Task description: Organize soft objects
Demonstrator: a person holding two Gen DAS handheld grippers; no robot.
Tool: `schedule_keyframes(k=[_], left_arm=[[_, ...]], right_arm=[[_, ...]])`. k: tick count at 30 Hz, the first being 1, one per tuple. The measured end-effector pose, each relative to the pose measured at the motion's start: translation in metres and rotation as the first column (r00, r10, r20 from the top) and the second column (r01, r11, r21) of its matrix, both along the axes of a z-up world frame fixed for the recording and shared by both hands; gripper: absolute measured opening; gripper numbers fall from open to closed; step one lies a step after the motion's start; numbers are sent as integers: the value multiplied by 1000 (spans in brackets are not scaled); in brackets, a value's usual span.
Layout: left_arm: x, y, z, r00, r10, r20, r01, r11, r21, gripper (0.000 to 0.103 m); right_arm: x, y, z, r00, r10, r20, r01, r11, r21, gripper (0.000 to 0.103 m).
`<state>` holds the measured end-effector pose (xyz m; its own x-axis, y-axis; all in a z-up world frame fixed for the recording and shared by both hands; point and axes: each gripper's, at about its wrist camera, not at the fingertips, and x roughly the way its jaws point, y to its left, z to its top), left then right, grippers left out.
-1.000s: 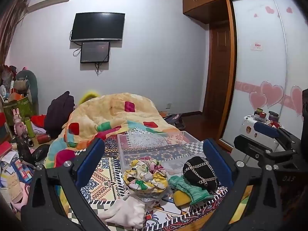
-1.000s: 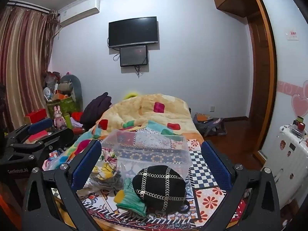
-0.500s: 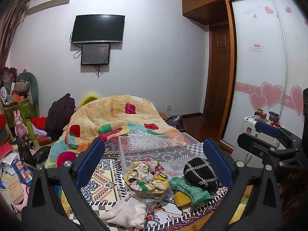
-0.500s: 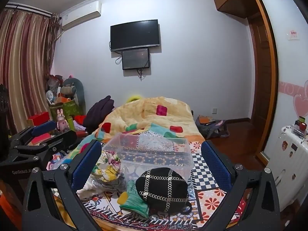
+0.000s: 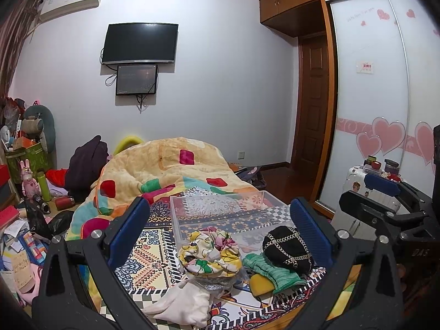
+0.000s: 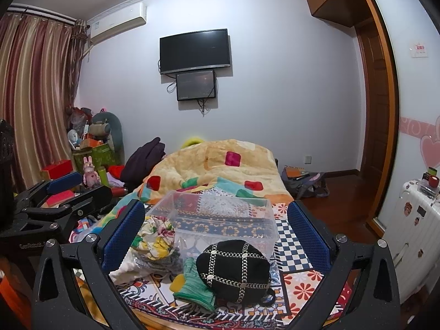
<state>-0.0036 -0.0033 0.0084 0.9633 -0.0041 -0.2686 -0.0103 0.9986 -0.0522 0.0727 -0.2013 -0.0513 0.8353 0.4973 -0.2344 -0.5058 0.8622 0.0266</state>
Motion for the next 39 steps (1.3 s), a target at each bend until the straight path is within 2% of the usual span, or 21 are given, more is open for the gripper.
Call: schedule_keyframes(k=[39], left_arm=[[-1, 1, -3, 1000, -3, 0, 3, 1000, -1, 103]], right_arm=[[-2, 0, 2, 1000, 3, 3, -3, 1000, 8, 103]])
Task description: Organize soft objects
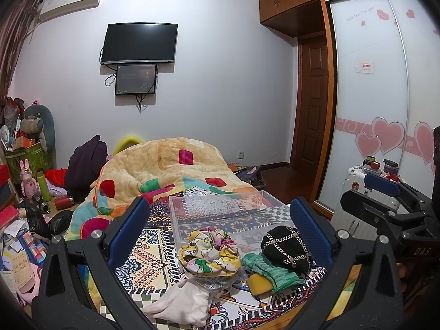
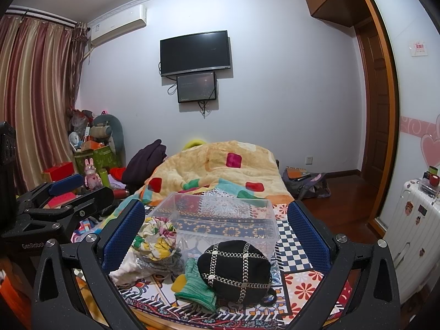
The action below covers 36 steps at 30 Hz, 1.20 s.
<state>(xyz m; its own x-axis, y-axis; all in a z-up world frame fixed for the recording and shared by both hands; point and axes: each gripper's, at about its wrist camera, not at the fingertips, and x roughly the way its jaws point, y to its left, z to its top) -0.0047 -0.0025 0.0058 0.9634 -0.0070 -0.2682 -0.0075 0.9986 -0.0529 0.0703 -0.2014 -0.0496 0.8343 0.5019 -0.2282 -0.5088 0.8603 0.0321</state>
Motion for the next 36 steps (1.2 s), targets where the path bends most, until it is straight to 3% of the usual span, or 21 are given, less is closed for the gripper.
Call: schedule_keyframes(k=[13, 17, 23, 25, 30, 36], left_arm=[[1, -3, -2, 1000, -14, -6, 14, 1000, -3, 103], [8, 1, -8, 998, -42, -49, 40, 999, -30, 103], [30, 10, -31, 989, -55, -136, 48, 997, -54, 102], [41, 15, -41, 983, -48, -176, 37, 997, -64, 91], [67, 29, -73, 955, -26, -294, -5, 995, -104, 77], [85, 39, -99, 927, -14, -376, -39, 991, -131, 60]], right_arm=[[2, 0, 0, 1000, 11, -10, -10, 1000, 6, 103], [8, 1, -4, 999, 22, -34, -22, 1000, -4, 103], [31, 7, -29, 989, 34, -143, -43, 997, -60, 103], [43, 7, -41, 980, 25, -199, -39, 997, -69, 103], [65, -1, -64, 948, 1, -319, -22, 998, -60, 102], [81, -6, -87, 900, -36, -434, 3, 997, -75, 85]])
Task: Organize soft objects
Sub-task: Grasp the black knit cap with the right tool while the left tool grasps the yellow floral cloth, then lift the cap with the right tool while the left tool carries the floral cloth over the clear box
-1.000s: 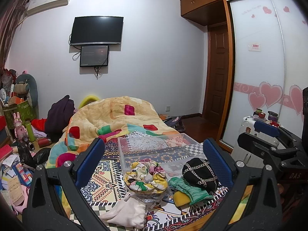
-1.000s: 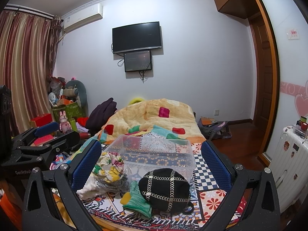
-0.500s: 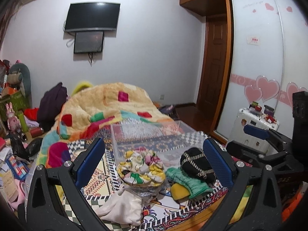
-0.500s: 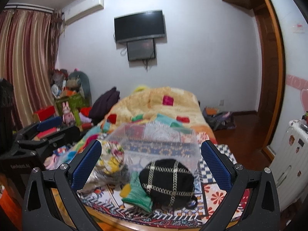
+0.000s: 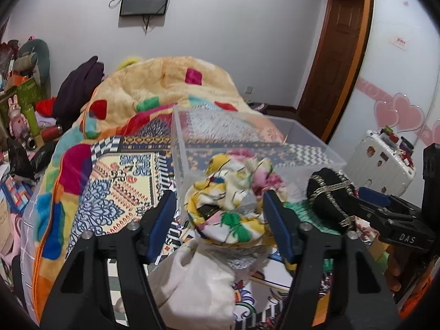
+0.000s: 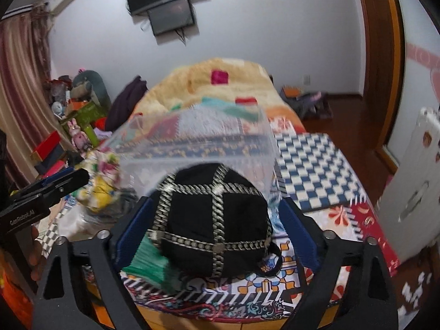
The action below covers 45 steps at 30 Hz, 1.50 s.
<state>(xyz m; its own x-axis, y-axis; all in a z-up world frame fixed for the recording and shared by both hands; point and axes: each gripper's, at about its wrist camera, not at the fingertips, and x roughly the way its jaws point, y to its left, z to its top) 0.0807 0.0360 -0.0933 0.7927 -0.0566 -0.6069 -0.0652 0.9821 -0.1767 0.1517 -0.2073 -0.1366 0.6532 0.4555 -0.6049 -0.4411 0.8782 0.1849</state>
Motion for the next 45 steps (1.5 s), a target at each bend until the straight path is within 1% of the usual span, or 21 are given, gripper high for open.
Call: schedule_keyframes(k=[1, 2, 3, 4, 5, 6, 7, 8, 10, 13, 15, 19, 23, 28, 31, 33, 36, 40, 45], left_arm=[[1, 0, -3, 1000, 0, -7, 0, 1000, -2, 53], [2, 1, -5, 1000, -5, -14, 5, 1000, -8, 50], [2, 1, -7, 1000, -11, -19, 11, 1000, -14, 42], [2, 1, -7, 1000, -18, -23, 17, 1000, -20, 34], [3, 2, -7, 1000, -20, -23, 19, 1000, -23, 32], [3, 2, -7, 1000, -20, -20, 20, 1000, -23, 27], [1, 2, -6, 1000, -21, -15, 21, 1000, -22, 22], [0, 2, -5, 1000, -23, -10, 23, 999, -24, 20], [-2, 3, -1, 1000, -31, 1, 31, 999, -30, 14], [-7, 3, 7, 999, -25, 27, 26, 999, -19, 12], [-12, 2, 14, 998, -24, 50, 25, 1000, -8, 12], [-22, -2, 30, 994, -33, 102, 32, 999, 16, 11], [-26, -4, 47, 989, -47, 142, 43, 999, 31, 11], [-16, 0, 67, 982, -57, 181, 55, 998, 21, 11], [-2, 5, 75, 980, -52, 192, 49, 999, 16, 11], [10, 8, 77, 982, -53, 181, 52, 999, 11, 11], [31, 13, 73, 988, -64, 141, 64, 998, 2, 11], [61, 17, 61, 995, -84, 61, 84, 996, -8, 11], [90, 16, 40, 995, -98, -32, 98, 995, 4, 11]], right_arm=[[2, 0, -3, 1000, -2, -15, 2, 1000, 1, 80], [4, -1, -6, 999, -1, -36, 2, 1000, 1, 77], [5, -2, -9, 999, 0, -54, 0, 1000, 2, 68], [7, 0, -11, 998, 3, -59, -3, 1000, 2, 62], [6, -1, -11, 998, 2, -56, -2, 1000, 2, 61], [4, -1, -10, 999, 0, -47, 0, 1000, 2, 57], [3, -1, -8, 999, -2, -34, 2, 1000, 0, 50], [1, -2, -7, 1000, -1, -23, 1, 1000, -2, 47], [0, -3, -6, 1000, 11, -13, -11, 1000, 4, 34], [0, -2, -2, 1000, 25, 4, -25, 1000, 8, 23], [-2, -1, 2, 999, 33, 23, -33, 999, 10, 19], [-8, 1, 14, 995, 59, 75, -61, 998, 22, 14], [-16, 6, 29, 988, 91, 125, -98, 994, 50, 12], [-19, 12, 54, 975, 95, 200, -111, 992, 68, 12], [-11, 15, 67, 969, 82, 232, -102, 992, 78, 12], [-3, 17, 72, 968, 72, 241, -96, 991, 89, 12], [11, 23, 75, 969, 56, 241, -81, 992, 95, 12], [35, 36, 69, 977, 39, 208, -57, 995, 82, 12], [64, 48, 53, 991, 27, 132, -34, 998, 54, 12]])
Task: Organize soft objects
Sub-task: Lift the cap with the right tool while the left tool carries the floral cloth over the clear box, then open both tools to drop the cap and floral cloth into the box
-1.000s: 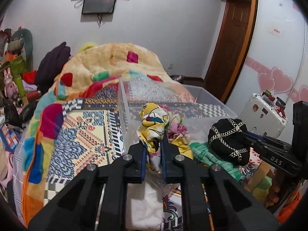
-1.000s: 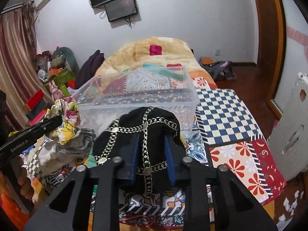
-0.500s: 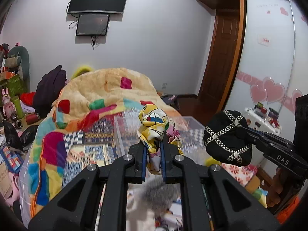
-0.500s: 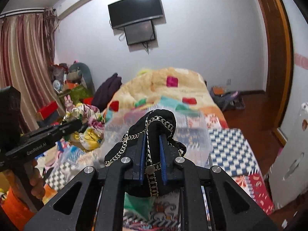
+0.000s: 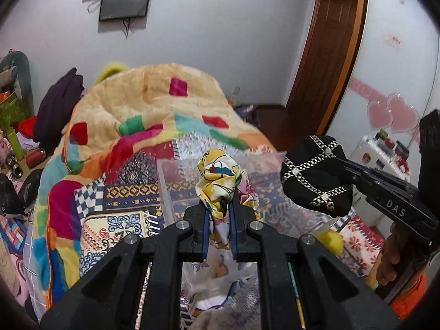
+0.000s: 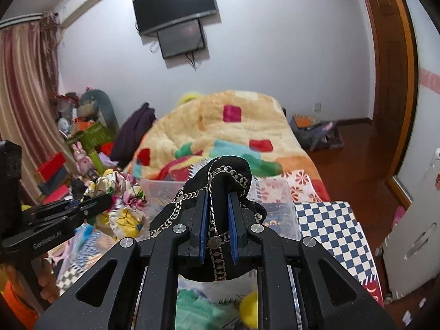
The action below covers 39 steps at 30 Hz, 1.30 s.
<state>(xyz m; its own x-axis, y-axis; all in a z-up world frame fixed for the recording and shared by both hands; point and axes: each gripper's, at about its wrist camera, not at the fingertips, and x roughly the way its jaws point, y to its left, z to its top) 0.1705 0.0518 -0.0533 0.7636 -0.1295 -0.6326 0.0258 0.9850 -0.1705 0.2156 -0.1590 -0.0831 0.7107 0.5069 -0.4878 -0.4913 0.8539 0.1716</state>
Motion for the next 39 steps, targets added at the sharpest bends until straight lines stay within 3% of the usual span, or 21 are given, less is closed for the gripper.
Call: schedule_keyframes(k=[4, 8, 11, 14, 17, 25, 31, 39], left_arm=[[17, -5, -17, 997, -39, -74, 40, 999, 6, 11], [26, -13, -28, 991, -60, -121, 67, 996, 54, 11], [30, -14, -34, 984, -71, -162, 80, 996, 50, 12], [28, -14, -35, 981, -74, -179, 84, 995, 48, 16], [23, -13, -31, 984, -76, -163, 85, 995, 46, 29], [-12, -14, 6, 997, -67, -30, 69, 994, 84, 64], [-44, -20, 20, 995, -98, 24, 96, 992, 76, 73], [-65, -26, -5, 994, -109, -23, 110, 994, 24, 78]], right_arm=[[16, 13, -13, 997, 18, -69, -21, 998, -52, 12], [20, 25, -23, 996, 29, -85, -41, 989, -142, 13], [21, 32, -30, 992, 59, -108, -78, 980, -183, 16], [21, 33, -35, 990, 63, -129, -89, 974, -208, 19], [16, 31, -34, 991, 64, -121, -90, 970, -224, 25], [-10, 15, -4, 999, 48, -6, -48, 980, -193, 59], [-34, -8, 15, 997, -6, 76, 16, 991, -132, 89], [-45, -24, 0, 998, -48, 36, 52, 991, -122, 93]])
